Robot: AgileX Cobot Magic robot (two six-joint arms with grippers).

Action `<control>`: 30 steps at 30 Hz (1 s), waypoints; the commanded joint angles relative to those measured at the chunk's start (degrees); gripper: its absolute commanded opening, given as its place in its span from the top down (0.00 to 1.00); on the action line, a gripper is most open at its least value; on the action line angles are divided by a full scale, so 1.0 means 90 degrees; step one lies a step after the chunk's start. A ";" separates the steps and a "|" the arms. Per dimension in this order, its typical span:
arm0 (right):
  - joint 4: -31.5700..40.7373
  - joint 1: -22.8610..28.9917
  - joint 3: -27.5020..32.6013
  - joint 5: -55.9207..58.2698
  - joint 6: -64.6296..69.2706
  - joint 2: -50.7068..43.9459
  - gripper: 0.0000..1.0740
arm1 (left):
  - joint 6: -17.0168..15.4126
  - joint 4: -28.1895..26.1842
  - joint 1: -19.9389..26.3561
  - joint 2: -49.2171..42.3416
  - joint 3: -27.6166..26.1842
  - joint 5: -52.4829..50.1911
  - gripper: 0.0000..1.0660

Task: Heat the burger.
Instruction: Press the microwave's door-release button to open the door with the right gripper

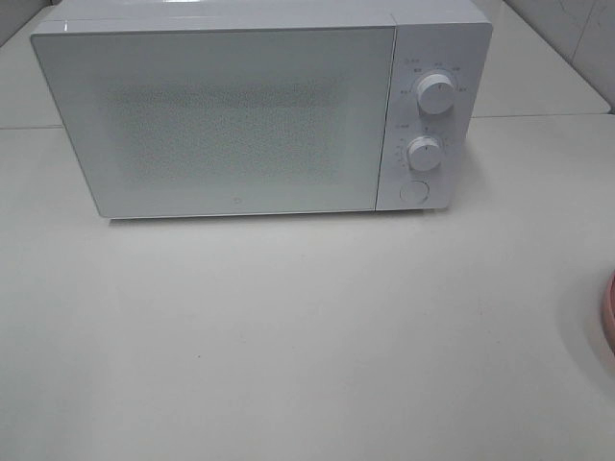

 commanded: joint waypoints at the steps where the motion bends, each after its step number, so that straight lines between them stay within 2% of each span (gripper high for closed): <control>1: -0.0006 0.0000 0.0006 -0.0057 -0.0076 -0.0172 0.31 | -0.0032 -0.0057 0.0025 -0.0089 0.0000 -0.0095 0.06; 18: 0.0032 0.0000 0.0000 -0.0076 0.0064 -0.0146 0.31 | -0.0032 -0.0057 0.0025 -0.0089 0.0000 -0.0095 0.06; 25: 0.0076 0.0000 -0.0350 -0.0420 0.0083 0.0618 0.31 | -0.0032 -0.0057 0.0025 -0.0089 0.0000 -0.0095 0.06; 30: 0.0064 0.0000 -0.0363 -0.0777 0.0083 0.1305 0.31 | -0.0032 -0.0057 0.0025 -0.0089 0.0000 -0.0095 0.06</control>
